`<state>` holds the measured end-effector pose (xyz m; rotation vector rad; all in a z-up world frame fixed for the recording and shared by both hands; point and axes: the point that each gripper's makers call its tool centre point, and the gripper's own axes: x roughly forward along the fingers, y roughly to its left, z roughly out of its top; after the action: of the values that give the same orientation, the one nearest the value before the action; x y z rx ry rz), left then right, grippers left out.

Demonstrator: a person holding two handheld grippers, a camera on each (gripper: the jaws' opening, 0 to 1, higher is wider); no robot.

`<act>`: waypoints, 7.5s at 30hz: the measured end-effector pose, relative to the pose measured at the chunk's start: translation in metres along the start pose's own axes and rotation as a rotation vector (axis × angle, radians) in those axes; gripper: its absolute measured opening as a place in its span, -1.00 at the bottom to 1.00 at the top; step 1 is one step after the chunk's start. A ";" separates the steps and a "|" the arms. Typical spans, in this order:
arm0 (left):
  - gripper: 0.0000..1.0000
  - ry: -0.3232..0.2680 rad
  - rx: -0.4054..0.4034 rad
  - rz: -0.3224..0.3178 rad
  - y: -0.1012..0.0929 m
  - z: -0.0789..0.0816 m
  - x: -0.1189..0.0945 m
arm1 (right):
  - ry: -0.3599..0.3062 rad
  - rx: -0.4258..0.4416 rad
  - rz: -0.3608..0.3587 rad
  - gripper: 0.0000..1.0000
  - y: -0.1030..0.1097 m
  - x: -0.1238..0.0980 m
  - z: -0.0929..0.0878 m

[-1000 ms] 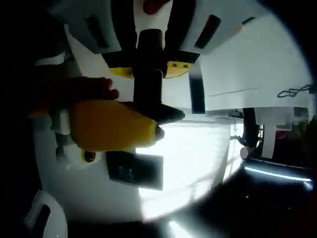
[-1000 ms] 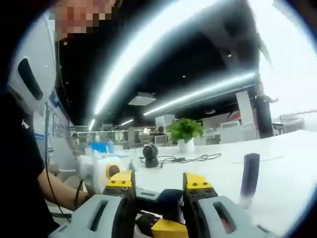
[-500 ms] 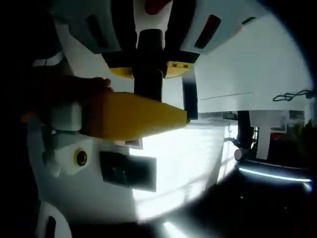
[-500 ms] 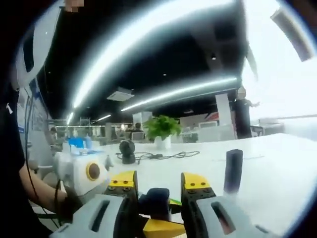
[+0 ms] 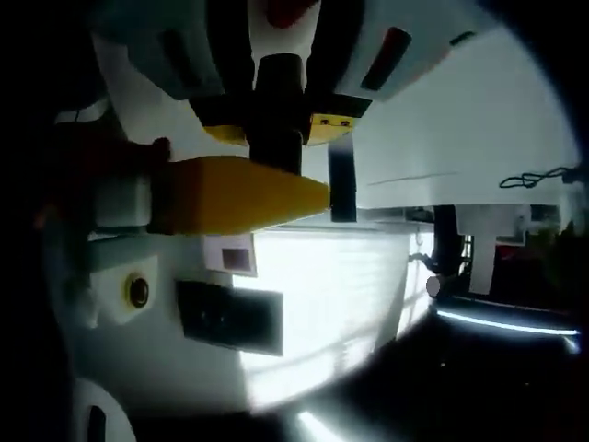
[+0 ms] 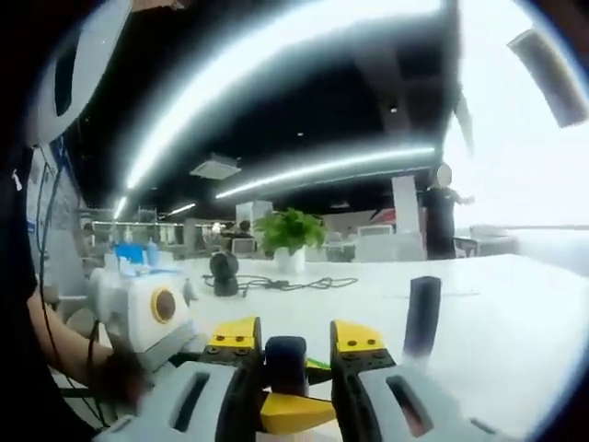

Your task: Pick up cosmetic bottle twist off cap place on table pick up cap screw tight cap place on table

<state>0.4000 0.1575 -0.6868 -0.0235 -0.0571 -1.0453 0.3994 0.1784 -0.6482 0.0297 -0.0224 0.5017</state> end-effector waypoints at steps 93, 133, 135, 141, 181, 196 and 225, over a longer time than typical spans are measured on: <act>-0.81 0.039 -0.030 -0.347 -0.050 0.023 -0.021 | 0.005 -0.048 0.776 -0.77 0.059 -0.029 0.010; -0.80 0.034 -0.167 -0.453 -0.065 0.023 -0.025 | 0.023 0.055 1.059 -0.77 0.074 -0.041 0.012; -0.79 0.030 -0.164 -0.451 -0.064 0.023 -0.025 | 0.017 0.063 1.056 -0.77 0.072 -0.040 0.012; -0.79 0.029 -0.159 -0.439 -0.064 0.019 -0.024 | 0.016 0.066 1.052 -0.77 0.071 -0.039 0.008; -0.80 -0.014 -0.057 -0.099 -0.011 0.021 -0.007 | -0.002 0.090 0.473 -0.43 0.028 0.003 0.020; -0.80 0.003 -0.063 0.089 0.013 0.014 -0.003 | 0.022 -0.041 0.154 -0.55 0.019 0.011 0.017; -0.80 0.022 -0.001 0.057 0.011 0.015 -0.004 | 0.060 -0.108 0.220 -0.82 0.017 0.005 0.010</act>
<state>0.4074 0.1672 -0.6720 -0.0144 -0.0362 -0.9884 0.3957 0.1949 -0.6377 -0.0940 0.0057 0.7203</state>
